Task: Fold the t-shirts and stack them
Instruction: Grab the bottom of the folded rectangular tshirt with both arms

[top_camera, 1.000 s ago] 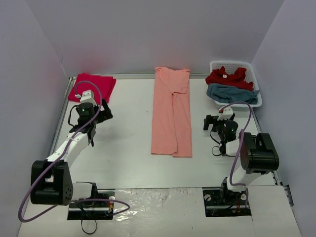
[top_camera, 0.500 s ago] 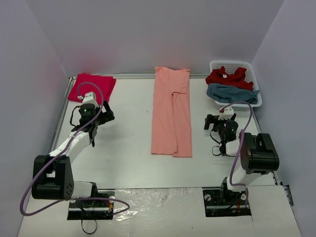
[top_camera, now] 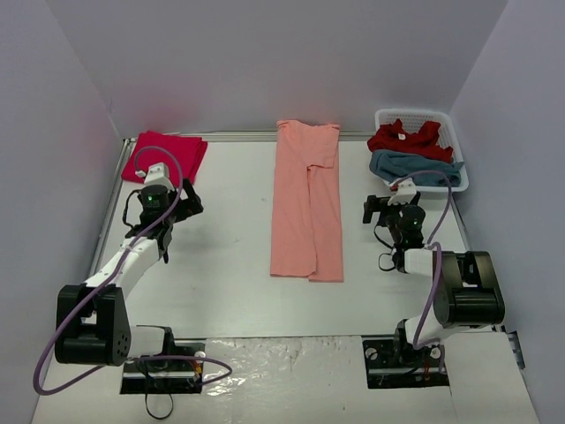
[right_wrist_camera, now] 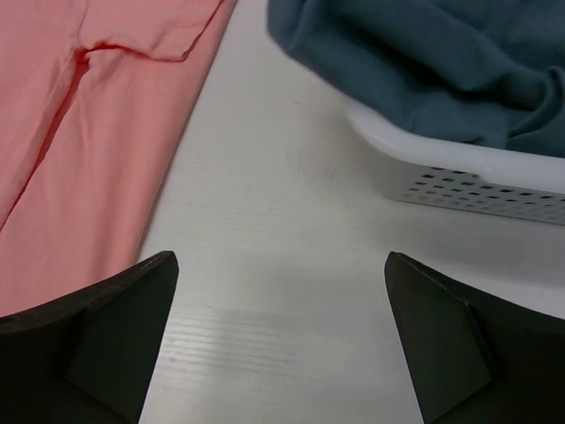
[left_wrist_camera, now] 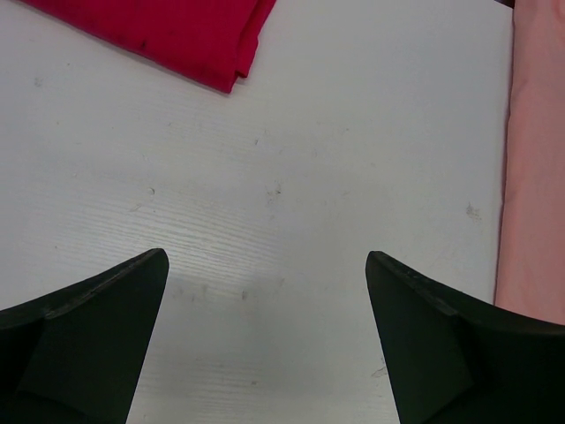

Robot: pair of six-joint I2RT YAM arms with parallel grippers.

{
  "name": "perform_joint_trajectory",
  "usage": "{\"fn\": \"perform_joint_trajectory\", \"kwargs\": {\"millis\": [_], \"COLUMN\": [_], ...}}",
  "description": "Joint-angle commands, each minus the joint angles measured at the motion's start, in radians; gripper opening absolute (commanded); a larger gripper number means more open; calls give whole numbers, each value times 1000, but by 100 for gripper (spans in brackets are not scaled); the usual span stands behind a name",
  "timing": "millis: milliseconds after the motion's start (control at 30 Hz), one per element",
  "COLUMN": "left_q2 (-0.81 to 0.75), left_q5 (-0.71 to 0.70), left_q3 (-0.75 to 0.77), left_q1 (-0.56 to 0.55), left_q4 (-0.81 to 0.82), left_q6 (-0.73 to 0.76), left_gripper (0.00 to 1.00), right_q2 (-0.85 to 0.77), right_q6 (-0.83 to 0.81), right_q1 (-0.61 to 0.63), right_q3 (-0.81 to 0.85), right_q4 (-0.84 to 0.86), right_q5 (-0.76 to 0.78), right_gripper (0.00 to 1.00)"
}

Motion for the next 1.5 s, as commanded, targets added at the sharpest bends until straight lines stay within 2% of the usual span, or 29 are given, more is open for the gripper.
{"fn": "perform_joint_trajectory", "kwargs": {"millis": [0,133,267,433,667,767,900,967,1067,1200,1267,1333,1433,1467], "left_q2": [-22,-30,-32,-67,-148,-119,-104,-113,-136,-173,-182,-196,-223,-231], "left_q5": [-10,-22,-21,-62,-113,-68,34,54,113,189,225,255,269,269], "left_q3": [14,12,17,14,-41,12,28,8,-26,-70,-89,-107,-129,-133], "left_q1": [-8,-8,-12,-17,-40,-66,-101,-107,-120,-146,-146,-149,-167,-172], "left_q4": [24,15,22,4,12,-51,-25,-12,22,77,113,122,125,128], "left_q6": [0,-3,-26,-63,-106,-92,-88,-121,-157,-218,-241,-264,-270,-270], "left_gripper": [94,94,94,94,94,94,94,94,94,94,94,94,94,94], "right_q2": [-46,-93,-158,-242,-290,-307,-328,-356,-370,-328,-317,-313,-313,-326], "right_q6": [-23,-60,-89,13,171,271,317,369,470,614,697,685,626,625], "right_q1": [75,199,323,405,440,460,462,462,448,407,403,403,400,402], "right_q3": [37,89,152,237,280,303,336,278,172,131,91,94,166,154], "right_q4": [-91,-257,-424,-590,-642,-662,-707,-624,-392,-247,-179,-200,-401,-412], "right_q5": [14,49,235,310,206,168,57,-24,-107,-257,-264,-303,-326,-340], "right_gripper": [100,100,100,100,100,100,100,100,100,100,100,100,100,100]}}
